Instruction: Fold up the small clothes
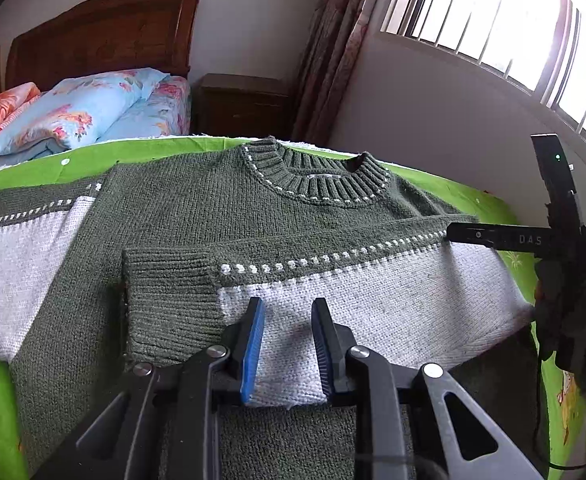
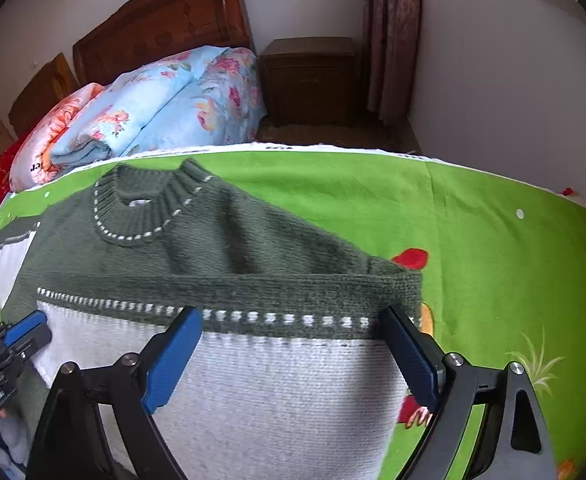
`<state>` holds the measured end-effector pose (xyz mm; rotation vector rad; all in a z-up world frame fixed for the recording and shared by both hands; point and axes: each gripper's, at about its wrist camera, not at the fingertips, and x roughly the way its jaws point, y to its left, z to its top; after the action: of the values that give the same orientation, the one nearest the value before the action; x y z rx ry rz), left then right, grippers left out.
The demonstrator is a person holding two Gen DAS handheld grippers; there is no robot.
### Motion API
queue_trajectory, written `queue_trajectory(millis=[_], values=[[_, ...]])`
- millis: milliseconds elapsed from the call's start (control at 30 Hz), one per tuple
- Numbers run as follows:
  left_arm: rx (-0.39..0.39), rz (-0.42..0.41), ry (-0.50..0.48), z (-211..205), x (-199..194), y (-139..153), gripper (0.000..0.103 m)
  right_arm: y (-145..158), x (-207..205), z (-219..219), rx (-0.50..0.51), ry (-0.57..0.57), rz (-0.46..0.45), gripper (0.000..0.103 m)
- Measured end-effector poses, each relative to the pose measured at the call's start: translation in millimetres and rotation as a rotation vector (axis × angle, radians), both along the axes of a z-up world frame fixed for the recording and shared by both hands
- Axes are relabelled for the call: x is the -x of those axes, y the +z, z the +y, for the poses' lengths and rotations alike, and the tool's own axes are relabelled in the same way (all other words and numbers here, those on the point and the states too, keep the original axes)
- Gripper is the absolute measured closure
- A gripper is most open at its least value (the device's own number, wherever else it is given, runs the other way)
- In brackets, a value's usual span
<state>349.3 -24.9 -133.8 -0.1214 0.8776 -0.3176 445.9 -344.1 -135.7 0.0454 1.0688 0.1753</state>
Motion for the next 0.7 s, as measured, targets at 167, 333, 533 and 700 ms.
queue_trajectory(millis=[167,333,533,700], values=[[0.042,0.000,-0.006,6,-1,0,0.074,1,-3,-8,-0.039,-0.008,-0.008,0.000],[0.067,0.000,-0.008,9,0,1,0.072,-3,-2,-2,-0.014,-0.022,-0.029,0.000],[0.148,0.012,0.002,19,-1,0,0.072,-3,0,2,0.069,-0.029,-0.028,0.000],[0.180,0.020,0.005,23,-3,0,0.072,26,35,-4,0.105,-0.110,-0.093,0.000]])
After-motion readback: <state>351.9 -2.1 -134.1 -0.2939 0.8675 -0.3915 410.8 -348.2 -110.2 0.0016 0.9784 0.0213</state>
